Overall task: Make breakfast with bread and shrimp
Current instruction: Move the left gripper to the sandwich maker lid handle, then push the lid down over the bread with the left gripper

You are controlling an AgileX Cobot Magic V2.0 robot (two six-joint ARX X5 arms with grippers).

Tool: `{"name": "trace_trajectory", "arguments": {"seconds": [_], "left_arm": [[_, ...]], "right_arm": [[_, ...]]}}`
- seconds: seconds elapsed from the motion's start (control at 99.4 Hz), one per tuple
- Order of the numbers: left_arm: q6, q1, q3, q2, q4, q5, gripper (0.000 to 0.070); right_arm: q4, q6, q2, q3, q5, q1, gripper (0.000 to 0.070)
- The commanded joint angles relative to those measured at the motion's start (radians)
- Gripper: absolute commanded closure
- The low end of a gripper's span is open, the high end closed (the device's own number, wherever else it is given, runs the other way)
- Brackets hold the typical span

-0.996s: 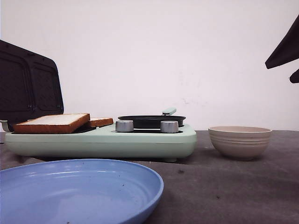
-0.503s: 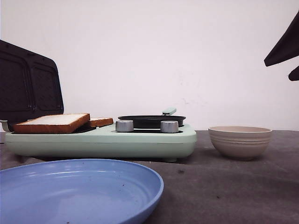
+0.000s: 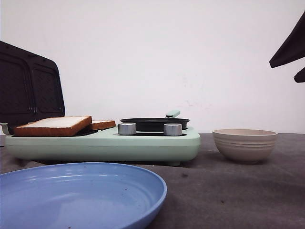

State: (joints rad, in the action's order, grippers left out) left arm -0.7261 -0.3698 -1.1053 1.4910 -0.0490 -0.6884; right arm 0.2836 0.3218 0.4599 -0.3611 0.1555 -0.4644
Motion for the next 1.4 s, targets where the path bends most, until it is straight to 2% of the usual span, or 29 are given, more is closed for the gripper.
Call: {"name": "trace_trajectory", "arguments": {"seconds": [0.0, 0.332, 0.734, 0.905, 1.126, 1.388], "left_arm": [[0.003, -0.003, -0.016, 0.014, -0.003, 0.0, 0.0699], [0.034, 0.028, -0.016, 0.014, -0.003, -0.024, 0.07], [0.105, 0.216, -0.016, 0.014, -0.01, 0.003, 0.0699], [0.139, 0.319, -0.016, 0.014, -0.023, 0.058, 0.0699], [0.223, 0.447, -0.016, 0.014, -0.08, 0.187, 0.0699], [0.362, 0.577, -0.016, 0.019, -0.165, 0.428, 0.0699]], "right_arm": [[-0.011, 0.003, 0.003, -0.002, -0.003, -0.005, 0.0365], [-0.011, 0.004, 0.003, -0.002, -0.003, -0.005, 0.0365], [-0.011, 0.004, 0.003, -0.002, -0.002, -0.005, 0.0365], [-0.011, 0.004, 0.003, -0.002, -0.002, -0.005, 0.0365], [-0.011, 0.004, 0.003, -0.002, -0.001, -0.005, 0.0365], [-0.011, 0.004, 0.003, -0.002, -0.001, -0.005, 0.0365]]}}
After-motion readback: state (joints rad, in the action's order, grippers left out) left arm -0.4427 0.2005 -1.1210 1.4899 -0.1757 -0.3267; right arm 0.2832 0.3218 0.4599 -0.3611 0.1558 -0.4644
